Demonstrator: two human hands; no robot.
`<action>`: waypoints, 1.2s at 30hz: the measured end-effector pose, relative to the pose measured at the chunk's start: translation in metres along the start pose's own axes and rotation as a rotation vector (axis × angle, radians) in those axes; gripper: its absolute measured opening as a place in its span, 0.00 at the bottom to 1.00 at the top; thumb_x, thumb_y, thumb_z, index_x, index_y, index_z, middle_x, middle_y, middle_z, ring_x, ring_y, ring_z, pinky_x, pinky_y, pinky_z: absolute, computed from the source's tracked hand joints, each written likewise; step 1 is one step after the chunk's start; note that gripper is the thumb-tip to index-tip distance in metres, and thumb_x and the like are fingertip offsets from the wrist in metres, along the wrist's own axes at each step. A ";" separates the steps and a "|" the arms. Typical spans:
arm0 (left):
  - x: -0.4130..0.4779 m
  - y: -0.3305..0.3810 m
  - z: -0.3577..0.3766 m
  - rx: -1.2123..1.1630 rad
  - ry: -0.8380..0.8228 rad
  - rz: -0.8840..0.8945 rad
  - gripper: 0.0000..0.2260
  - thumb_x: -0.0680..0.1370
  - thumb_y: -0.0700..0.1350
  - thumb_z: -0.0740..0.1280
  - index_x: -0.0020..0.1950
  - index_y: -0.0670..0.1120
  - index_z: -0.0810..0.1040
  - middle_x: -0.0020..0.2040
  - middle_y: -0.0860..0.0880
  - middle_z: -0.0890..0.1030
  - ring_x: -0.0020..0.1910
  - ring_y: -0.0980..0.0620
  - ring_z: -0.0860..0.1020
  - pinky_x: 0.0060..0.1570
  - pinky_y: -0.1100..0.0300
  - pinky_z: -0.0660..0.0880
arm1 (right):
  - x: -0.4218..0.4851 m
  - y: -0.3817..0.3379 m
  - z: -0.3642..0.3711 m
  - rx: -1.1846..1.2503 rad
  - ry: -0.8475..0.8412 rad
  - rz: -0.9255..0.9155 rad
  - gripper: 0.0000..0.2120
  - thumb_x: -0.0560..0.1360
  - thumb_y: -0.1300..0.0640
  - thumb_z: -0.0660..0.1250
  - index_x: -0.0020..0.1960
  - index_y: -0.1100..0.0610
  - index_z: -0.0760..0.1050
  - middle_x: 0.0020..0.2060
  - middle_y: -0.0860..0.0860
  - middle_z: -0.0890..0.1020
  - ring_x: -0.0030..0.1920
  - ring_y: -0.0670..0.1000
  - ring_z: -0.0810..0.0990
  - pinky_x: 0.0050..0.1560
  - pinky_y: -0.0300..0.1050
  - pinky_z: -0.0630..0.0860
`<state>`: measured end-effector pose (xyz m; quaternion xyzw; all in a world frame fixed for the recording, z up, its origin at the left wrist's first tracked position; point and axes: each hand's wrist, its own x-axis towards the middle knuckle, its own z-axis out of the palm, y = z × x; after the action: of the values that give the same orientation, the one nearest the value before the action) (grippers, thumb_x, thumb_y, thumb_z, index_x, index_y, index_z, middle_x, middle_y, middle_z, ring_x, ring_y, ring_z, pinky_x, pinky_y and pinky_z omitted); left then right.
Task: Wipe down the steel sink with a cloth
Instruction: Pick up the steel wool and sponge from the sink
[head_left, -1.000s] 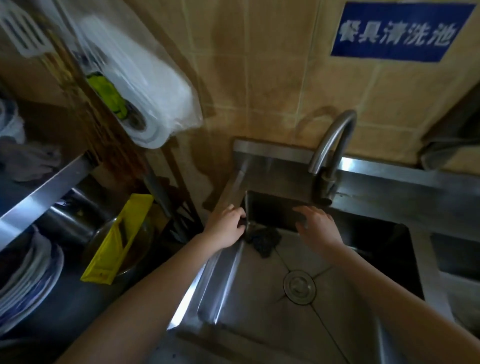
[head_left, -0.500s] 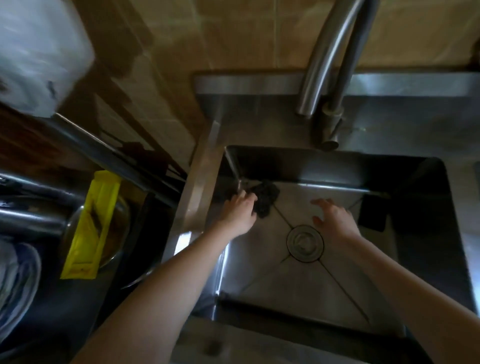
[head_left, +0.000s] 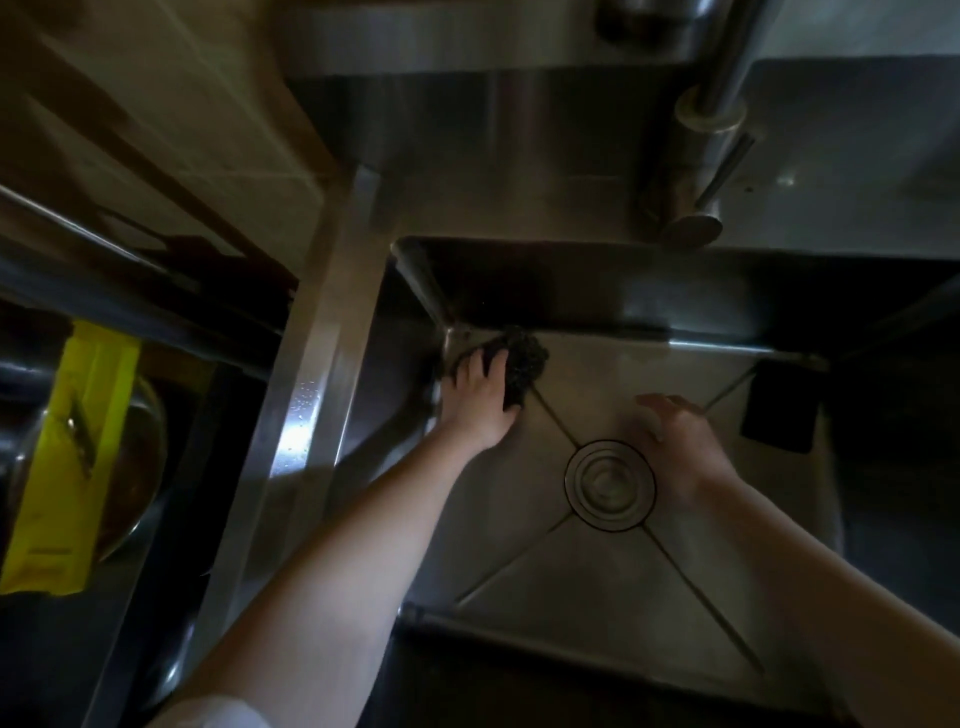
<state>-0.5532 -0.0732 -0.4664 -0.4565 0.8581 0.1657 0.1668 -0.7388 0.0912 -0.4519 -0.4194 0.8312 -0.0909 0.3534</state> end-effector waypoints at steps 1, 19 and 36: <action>0.006 0.001 0.002 0.018 -0.006 -0.004 0.35 0.75 0.56 0.64 0.76 0.50 0.49 0.75 0.41 0.54 0.73 0.38 0.56 0.68 0.42 0.56 | 0.003 0.002 0.003 0.015 0.004 0.009 0.19 0.78 0.59 0.63 0.68 0.54 0.70 0.64 0.54 0.74 0.62 0.54 0.73 0.59 0.40 0.69; 0.006 0.036 0.010 0.058 -0.057 -0.014 0.32 0.74 0.47 0.68 0.73 0.51 0.56 0.64 0.40 0.71 0.62 0.39 0.70 0.60 0.43 0.63 | -0.004 0.036 0.016 0.058 0.138 0.012 0.20 0.70 0.65 0.66 0.61 0.57 0.76 0.54 0.59 0.81 0.56 0.60 0.79 0.59 0.53 0.74; 0.008 0.125 0.006 0.002 -0.024 0.137 0.30 0.74 0.52 0.67 0.72 0.53 0.58 0.63 0.42 0.70 0.62 0.39 0.69 0.61 0.43 0.62 | 0.010 0.112 -0.035 -0.049 0.263 0.393 0.32 0.73 0.51 0.68 0.73 0.56 0.60 0.69 0.61 0.66 0.67 0.64 0.67 0.66 0.56 0.66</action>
<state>-0.6617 -0.0101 -0.4583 -0.3945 0.8854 0.1812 0.1660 -0.8372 0.1492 -0.4813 -0.2426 0.9377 -0.0543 0.2427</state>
